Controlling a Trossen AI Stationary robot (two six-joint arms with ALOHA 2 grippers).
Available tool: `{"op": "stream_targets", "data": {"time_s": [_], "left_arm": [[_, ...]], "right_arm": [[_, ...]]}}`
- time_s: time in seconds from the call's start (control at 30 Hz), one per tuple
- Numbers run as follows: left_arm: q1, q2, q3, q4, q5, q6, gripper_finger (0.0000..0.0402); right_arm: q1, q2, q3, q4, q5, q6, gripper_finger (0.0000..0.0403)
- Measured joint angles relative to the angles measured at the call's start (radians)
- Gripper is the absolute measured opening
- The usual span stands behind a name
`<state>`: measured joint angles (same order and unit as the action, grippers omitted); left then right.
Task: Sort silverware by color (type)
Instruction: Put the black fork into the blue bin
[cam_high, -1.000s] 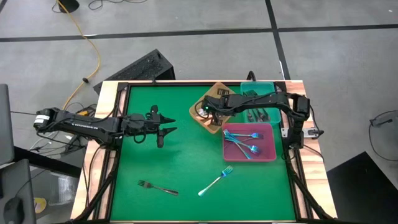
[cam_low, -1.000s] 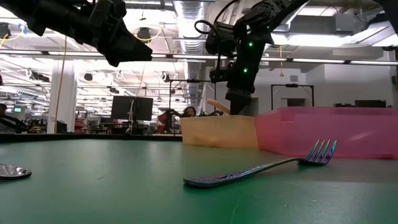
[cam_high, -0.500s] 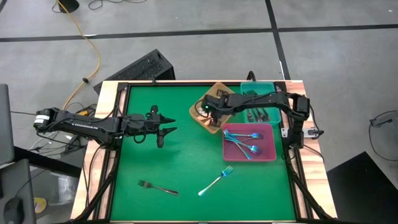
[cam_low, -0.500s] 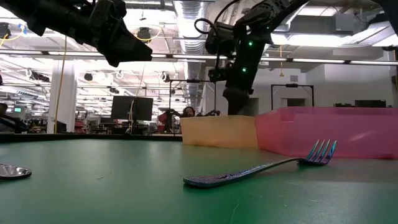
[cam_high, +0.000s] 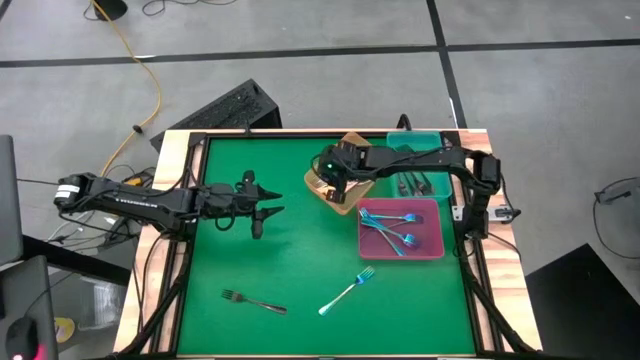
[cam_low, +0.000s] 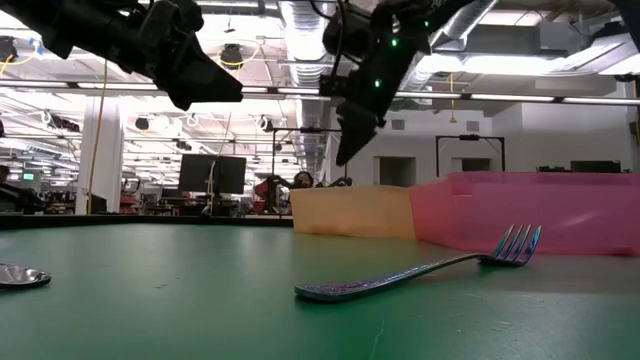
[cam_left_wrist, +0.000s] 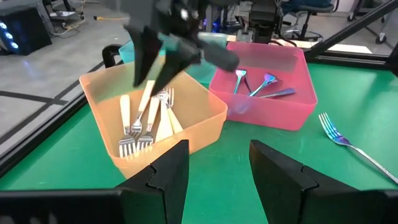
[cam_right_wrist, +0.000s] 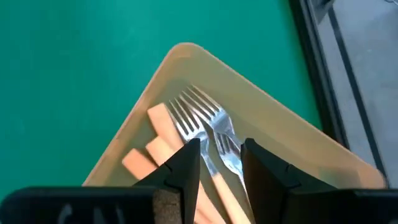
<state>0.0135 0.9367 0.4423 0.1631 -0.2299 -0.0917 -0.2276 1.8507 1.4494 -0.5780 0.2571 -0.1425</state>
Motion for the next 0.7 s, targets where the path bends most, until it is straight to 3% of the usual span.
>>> {"op": "stream_targets", "data": {"time_s": [0.4,0.6,0.7], "left_arm": [[0.0,0.0,0.0,-0.049,0.009,-0.011,0.0154],[0.0,0.0,0.0,-0.043,0.022,-0.017,0.0154],[-0.006,0.0,0.0,-0.042,0.098,-0.005,0.0154]], "right_arm": [[0.153,-0.008,0.326,-0.39,0.002,-0.102,0.0136],[0.237,-0.129,0.414,-0.477,0.002,-0.147,0.0136],[0.27,-0.227,0.414,-0.494,0.006,-0.128,0.0136]]}}
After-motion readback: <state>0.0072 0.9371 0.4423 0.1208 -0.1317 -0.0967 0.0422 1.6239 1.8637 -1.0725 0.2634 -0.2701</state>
